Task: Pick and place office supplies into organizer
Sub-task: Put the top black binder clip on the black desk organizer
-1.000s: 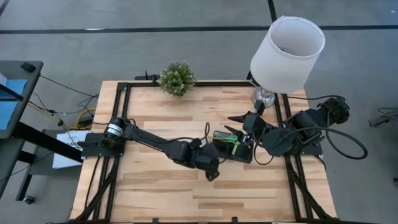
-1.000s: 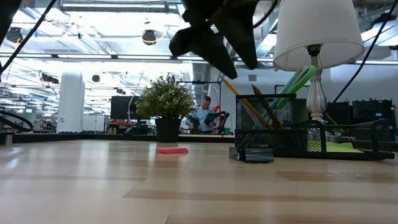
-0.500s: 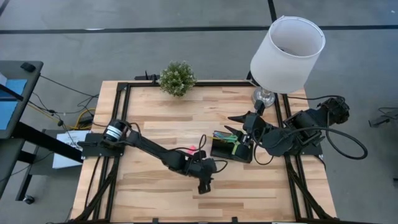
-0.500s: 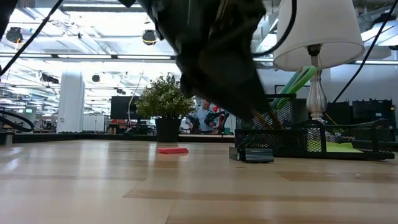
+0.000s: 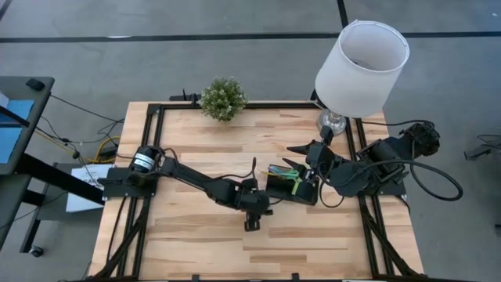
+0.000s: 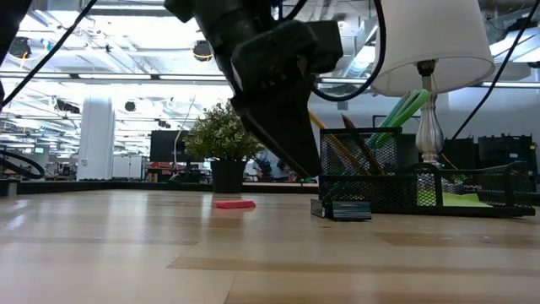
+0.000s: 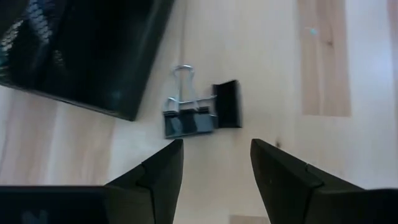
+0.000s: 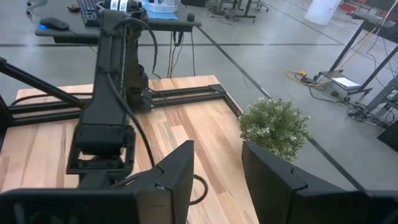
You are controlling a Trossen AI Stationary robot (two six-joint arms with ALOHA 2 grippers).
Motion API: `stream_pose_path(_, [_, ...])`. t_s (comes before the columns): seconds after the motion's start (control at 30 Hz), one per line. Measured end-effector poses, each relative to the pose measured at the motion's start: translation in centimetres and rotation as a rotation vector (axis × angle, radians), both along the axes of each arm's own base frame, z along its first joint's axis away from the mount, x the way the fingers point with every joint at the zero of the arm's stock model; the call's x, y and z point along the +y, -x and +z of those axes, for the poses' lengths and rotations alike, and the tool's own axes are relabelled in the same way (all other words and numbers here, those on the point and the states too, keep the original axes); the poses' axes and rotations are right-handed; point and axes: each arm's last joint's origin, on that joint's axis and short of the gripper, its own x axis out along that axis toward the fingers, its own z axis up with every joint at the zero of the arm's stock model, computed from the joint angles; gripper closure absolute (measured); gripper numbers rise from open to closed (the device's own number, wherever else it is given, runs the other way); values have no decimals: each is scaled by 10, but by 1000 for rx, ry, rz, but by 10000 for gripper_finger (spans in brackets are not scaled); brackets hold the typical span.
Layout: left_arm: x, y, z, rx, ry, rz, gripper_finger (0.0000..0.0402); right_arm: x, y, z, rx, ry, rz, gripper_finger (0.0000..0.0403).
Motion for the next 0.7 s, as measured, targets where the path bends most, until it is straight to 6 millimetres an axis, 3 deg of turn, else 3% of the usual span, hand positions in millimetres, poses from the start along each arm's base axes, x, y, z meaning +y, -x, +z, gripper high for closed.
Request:
stream_pose_path(0.2, [14,-4,0,-2,14,1,223,0,0,0,0,0,0,274])
stream_pose_path(0.47, [15,-3,-8,-8,62,-28,223,0,0,0,0,0,0,274])
stream_pose_path(0.57, [16,0,-14,7,79,-2,223,0,0,0,0,0,0,274])
stream_pose_path(0.7, [16,-1,-7,-22,135,88,223,0,0,0,0,0,0,274])
